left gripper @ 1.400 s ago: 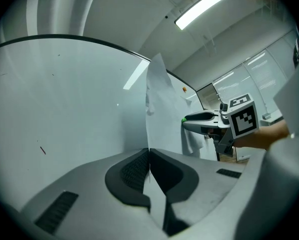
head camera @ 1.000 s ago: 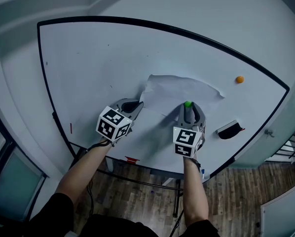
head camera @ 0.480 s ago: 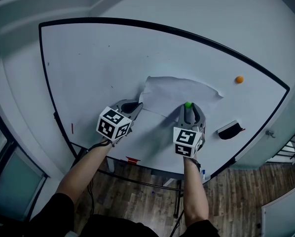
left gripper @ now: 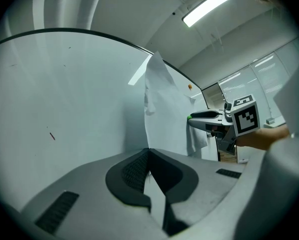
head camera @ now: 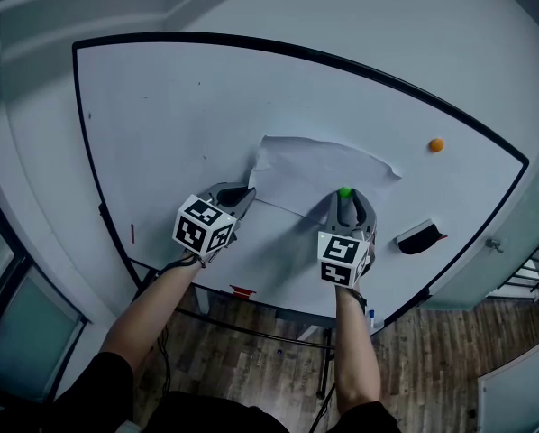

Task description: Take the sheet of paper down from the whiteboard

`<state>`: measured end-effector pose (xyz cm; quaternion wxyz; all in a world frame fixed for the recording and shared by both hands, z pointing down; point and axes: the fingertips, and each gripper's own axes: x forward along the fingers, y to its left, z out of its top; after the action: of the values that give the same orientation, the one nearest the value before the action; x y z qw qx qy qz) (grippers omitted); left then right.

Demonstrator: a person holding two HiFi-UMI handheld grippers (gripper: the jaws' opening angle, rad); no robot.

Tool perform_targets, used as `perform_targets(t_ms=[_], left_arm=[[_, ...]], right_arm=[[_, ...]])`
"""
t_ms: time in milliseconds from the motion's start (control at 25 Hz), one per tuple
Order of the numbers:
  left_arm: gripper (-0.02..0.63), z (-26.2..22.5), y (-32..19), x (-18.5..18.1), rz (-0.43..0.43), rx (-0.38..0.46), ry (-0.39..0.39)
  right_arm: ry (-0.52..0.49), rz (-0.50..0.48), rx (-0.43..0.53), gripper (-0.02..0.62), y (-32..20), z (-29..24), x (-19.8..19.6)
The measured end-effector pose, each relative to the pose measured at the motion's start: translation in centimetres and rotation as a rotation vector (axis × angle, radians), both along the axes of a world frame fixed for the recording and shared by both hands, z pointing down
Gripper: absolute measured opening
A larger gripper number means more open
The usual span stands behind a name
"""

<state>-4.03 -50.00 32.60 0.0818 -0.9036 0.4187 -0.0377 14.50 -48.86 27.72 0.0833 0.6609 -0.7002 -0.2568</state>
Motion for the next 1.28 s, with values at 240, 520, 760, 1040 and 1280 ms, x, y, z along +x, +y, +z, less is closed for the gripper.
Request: perform_targets(t_ms=[240,520,760,1040,1280], left_arm=[[0.021,0.2,0.0,-0.4,-0.011,-0.007,0.001],[0.021,0.5,0.1,-0.8,-0.019,-0.013,-0.002],[0.020,0.5,0.1,-0.7,-0.029,-0.015,-0.009],[0.021,0.9,-0.1,-1.8,-0.053,-0.018,-0.008],[0.020,1.5,0.0,-3.2,-0.079,-0.032,-0.001]], right_arm=[[-0.017,-0.005,-0.007,0.130,0.0,0.3,0.1],[-0.015,-0.005,-0.008,0.130,0.1,0.4,0.3],[-0.021,-0.003,-0.009,0.130,0.1,0.3,0.8],[-0.014,0.000,-0.004,0.130,0.1,0.2,0.6],[-0.008,-0.003,-0.010,0.130,0.2,0.6,0.3]])
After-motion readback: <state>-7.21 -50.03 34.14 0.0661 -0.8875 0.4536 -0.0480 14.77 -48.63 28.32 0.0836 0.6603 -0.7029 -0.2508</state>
